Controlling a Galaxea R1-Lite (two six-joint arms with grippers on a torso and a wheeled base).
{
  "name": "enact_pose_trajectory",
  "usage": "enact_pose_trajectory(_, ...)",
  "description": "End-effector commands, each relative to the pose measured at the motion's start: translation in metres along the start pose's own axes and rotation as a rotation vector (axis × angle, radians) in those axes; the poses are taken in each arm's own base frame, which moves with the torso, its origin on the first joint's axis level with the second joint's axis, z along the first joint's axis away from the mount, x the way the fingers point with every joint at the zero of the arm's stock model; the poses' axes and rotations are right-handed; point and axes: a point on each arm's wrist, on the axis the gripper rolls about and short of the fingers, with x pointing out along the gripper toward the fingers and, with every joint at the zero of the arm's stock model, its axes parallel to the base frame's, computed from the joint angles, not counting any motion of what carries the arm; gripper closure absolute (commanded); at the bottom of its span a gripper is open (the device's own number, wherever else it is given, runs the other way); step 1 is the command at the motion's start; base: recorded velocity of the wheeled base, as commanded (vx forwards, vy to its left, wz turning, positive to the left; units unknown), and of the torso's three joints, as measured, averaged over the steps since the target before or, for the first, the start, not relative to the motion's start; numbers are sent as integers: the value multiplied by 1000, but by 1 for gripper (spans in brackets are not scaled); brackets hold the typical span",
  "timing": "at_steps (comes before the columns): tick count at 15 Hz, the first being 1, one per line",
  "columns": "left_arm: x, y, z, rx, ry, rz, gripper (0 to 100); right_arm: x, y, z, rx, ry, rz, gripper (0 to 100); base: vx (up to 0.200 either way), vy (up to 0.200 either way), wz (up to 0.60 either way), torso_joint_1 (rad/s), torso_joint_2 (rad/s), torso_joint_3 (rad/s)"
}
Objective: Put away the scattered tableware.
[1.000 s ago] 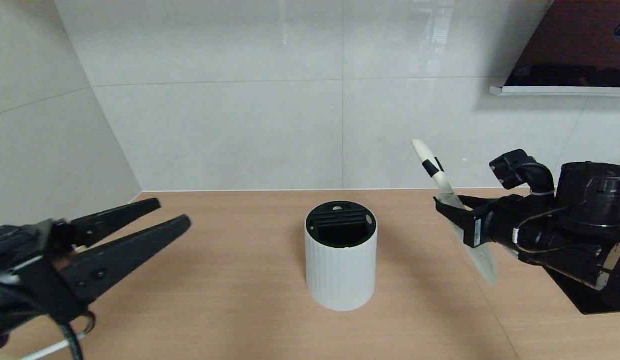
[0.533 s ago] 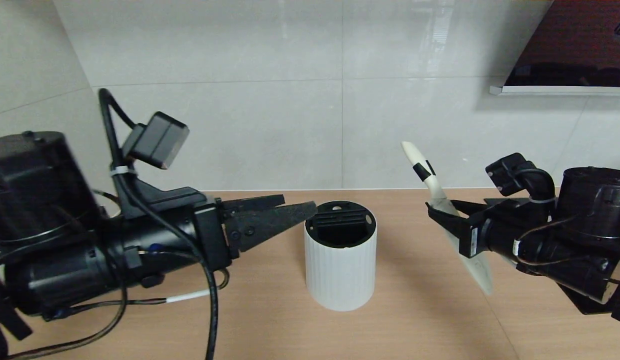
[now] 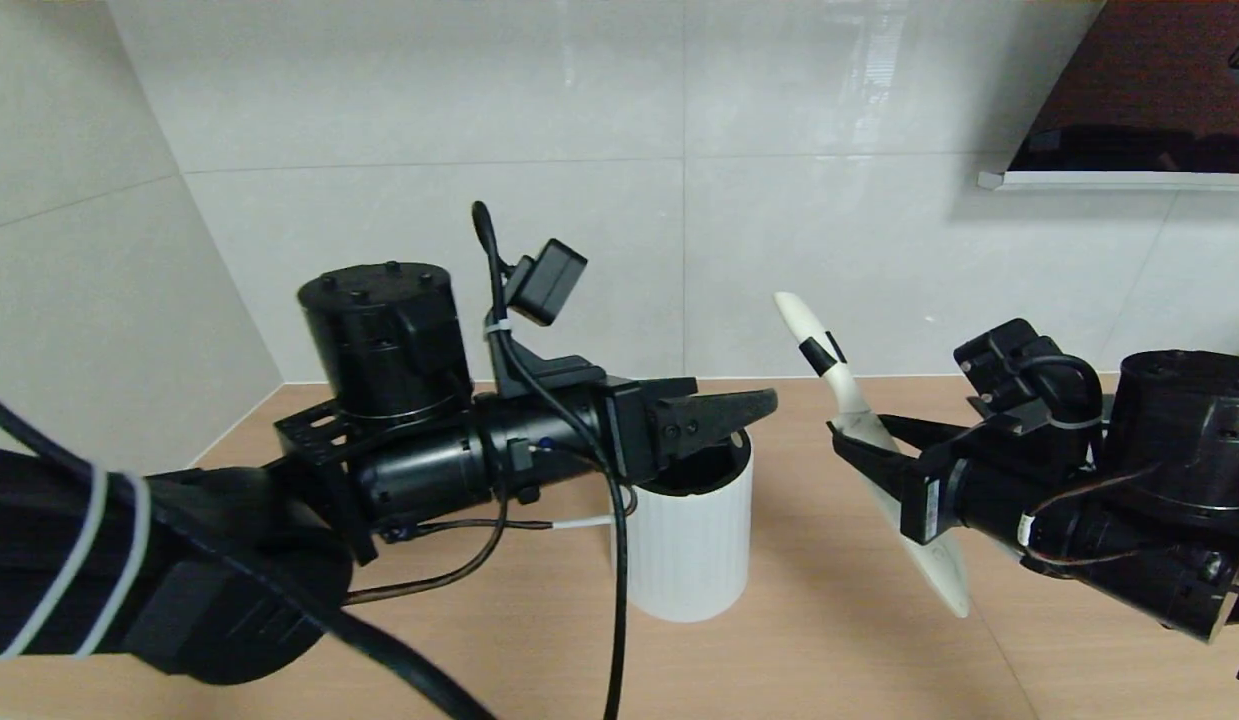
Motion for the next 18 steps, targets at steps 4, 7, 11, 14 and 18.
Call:
enact_pose_trajectory(4,59,5,-15,1,27,-53,0,-2,5,0,-2,-2,18,100,0,0,0,0,0,0)
enact_pose_trajectory(7,71,9,-14,7,17,-62,0,-7,11,2,-6,-13,43,100,0,0,0,0,0,0)
enact_pose_trajectory(11,78,9,-12,15,6,-74,0,-11,12,6,-7,-30,48,100,0,0,0,0,0,0)
enact_pose_trajectory(14,81,9,-8,23,-9,-80,0,-14,19,6,-11,-30,75,100,0,0,0,0,0,0)
enact_pose_trajectory(18,82,8,-5,29,-22,-82,0,-14,23,3,-14,-20,90,100,0,0,0,0,0,0)
